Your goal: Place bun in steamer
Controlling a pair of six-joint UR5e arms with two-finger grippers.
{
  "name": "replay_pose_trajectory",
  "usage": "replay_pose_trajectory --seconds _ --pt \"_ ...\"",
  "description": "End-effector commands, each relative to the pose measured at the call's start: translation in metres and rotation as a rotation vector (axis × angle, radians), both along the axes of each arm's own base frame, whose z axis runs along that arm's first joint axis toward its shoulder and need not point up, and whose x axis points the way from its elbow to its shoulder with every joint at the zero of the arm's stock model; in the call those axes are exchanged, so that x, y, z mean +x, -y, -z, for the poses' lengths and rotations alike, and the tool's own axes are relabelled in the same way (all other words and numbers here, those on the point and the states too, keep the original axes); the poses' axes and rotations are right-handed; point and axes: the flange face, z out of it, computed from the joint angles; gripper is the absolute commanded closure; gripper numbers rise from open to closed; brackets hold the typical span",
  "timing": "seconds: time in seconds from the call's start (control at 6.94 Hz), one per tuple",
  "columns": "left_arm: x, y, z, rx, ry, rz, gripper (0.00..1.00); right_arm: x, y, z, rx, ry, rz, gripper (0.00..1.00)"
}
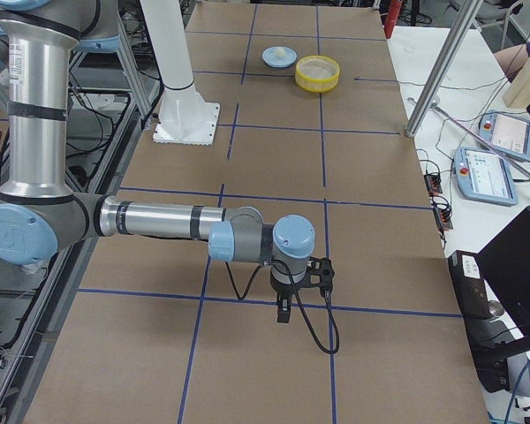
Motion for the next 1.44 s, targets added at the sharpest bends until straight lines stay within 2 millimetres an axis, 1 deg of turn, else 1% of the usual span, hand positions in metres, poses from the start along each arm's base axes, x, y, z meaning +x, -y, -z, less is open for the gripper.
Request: replay_pose_trajectory --seconds 0.0,0.14,0.29,0.43,0.72,0.86,1.01,1.3 --pt "0.001 0.014 0.013 0.15 0.004 0.0 0.0 0.0 0.0 0.0 0.0 0.0 0.0 0.0" --pt "0.005 0.02 0.025 0.265 0.005 -0.007 0.0 0.0 0.0 0.0 0.0 0.0 0.0 0.0" --pt "0.038 0.026 0.036 0.282 0.001 -0.024 0.0 0.0 0.0 0.0 0.0 0.0 0.0 0.0" --pt "0.08 0.028 0.04 0.272 -0.017 -0.023 0.0 0.0 0.0 0.0 0.0 0.0 0.0 0.0" --pt "0.147 0.003 0.039 0.28 -0.04 0.011 0.0 0.0 0.0 0.0 0.0 0.0 0.0 0.0" --pt "0.183 -0.003 0.04 0.288 -0.015 0.033 0.0 0.0 0.0 0.0 0.0 0.0 0.0 0.0" --pt "0.224 -0.013 0.041 0.244 -0.007 0.011 0.0 0.0 0.0 0.0 0.0 0.0 0.0 0.0" --pt "0.276 -0.031 0.043 0.186 0.001 -0.017 0.03 0.0 0.0 0.0 0.0 0.0 0.0 0.0"
